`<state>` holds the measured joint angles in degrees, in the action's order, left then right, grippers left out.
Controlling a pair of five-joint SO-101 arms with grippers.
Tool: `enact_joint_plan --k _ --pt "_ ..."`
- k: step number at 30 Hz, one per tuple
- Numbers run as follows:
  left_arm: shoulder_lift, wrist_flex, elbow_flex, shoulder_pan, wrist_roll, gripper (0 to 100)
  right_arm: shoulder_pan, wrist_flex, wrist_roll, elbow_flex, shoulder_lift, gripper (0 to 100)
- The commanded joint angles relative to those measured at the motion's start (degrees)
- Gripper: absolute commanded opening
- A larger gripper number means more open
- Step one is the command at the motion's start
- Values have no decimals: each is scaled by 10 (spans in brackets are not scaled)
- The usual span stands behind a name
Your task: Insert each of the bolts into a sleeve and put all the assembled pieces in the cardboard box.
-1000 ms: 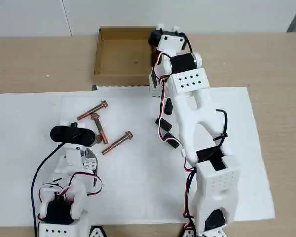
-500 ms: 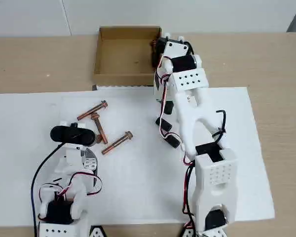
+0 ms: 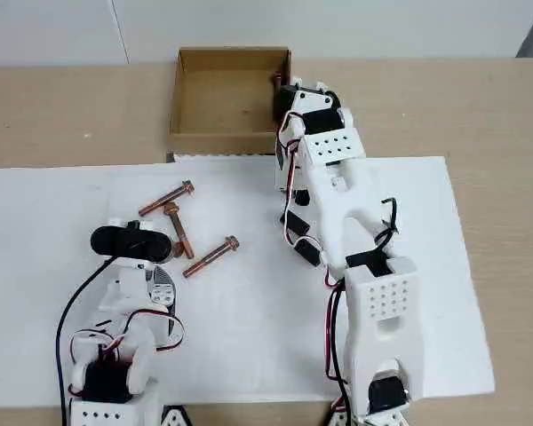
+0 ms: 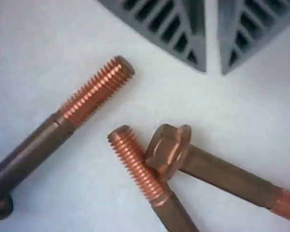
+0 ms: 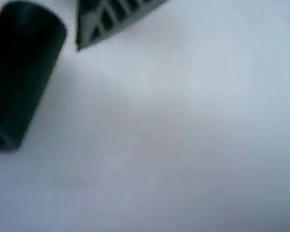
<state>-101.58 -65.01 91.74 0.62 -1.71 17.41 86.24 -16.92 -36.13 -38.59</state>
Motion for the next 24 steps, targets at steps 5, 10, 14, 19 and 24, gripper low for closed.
enact_joint_plan --k 5,10,14,19,24 --pt "-6 -1 -2 1 2 5 -10 -35 4 -25 -18 130" --pt "-6 -1 -2 1 2 5 -10 -35 4 -25 -38 129" --pt "-6 -1 -2 1 2 5 -11 -35 5 -25 -44 41" --pt "-6 -1 -2 0 2 5 -8 -29 5 -26 -37 3" --pt "-6 -1 -2 0 0 5 -6 13 5 -65 5 2"
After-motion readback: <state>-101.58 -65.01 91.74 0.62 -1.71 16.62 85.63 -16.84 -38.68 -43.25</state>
